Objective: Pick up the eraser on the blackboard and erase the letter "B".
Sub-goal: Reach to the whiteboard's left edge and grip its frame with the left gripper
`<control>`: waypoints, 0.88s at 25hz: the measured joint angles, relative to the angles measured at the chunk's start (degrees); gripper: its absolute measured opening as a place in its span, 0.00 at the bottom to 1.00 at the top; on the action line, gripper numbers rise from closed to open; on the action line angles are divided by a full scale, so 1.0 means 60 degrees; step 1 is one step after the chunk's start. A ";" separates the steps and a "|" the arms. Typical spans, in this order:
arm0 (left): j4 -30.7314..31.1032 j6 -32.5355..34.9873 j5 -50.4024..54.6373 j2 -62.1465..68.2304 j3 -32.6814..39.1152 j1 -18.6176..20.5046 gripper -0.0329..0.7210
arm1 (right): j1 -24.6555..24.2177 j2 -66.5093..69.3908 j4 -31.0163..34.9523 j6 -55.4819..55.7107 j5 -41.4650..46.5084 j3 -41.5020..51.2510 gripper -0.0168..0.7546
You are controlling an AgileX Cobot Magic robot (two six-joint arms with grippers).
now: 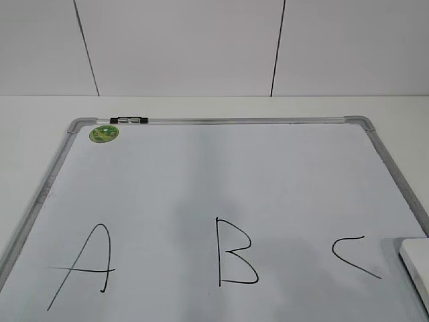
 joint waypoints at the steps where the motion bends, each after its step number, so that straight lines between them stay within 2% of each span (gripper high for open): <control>1: 0.0000 0.0000 0.0000 0.0000 0.0000 0.0000 0.36 | 0.0000 0.0000 0.0000 0.0000 0.0000 0.0000 0.74; 22: 0.0000 0.0000 0.0000 0.0000 0.0000 0.0000 0.36 | 0.0000 0.0000 0.0000 0.0000 0.0016 0.0000 0.74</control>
